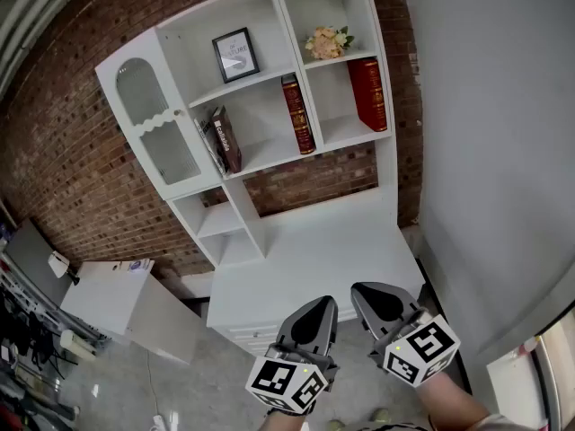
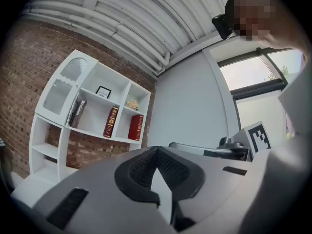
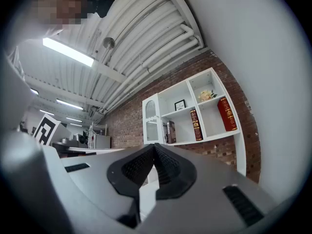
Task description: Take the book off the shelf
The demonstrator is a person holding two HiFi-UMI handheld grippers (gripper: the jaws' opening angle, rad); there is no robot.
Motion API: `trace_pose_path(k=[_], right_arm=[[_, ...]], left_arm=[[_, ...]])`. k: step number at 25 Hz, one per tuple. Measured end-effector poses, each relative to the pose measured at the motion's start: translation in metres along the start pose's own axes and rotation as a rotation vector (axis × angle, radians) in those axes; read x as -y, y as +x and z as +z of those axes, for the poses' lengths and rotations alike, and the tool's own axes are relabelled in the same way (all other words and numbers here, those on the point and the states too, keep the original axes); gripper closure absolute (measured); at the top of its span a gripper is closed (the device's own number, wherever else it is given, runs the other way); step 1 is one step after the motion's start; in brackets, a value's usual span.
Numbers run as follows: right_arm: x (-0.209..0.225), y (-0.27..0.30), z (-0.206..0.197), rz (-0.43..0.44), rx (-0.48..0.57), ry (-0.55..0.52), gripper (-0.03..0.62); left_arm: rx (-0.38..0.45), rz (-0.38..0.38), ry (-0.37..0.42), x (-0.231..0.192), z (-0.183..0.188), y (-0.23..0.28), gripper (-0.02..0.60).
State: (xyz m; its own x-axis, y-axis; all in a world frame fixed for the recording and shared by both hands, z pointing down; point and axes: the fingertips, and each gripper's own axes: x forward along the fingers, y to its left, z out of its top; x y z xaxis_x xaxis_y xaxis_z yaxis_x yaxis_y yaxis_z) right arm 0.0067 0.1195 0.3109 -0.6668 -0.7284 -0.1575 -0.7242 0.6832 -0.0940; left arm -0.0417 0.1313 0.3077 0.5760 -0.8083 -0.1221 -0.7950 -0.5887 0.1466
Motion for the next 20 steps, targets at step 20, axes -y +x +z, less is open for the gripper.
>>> trace_pose_path(k=[20], right_arm=[[0.021, -0.015, 0.009, 0.018, 0.039, 0.037, 0.576]], left_arm=[[0.002, 0.010, 0.021, 0.017, -0.001, 0.017, 0.570]])
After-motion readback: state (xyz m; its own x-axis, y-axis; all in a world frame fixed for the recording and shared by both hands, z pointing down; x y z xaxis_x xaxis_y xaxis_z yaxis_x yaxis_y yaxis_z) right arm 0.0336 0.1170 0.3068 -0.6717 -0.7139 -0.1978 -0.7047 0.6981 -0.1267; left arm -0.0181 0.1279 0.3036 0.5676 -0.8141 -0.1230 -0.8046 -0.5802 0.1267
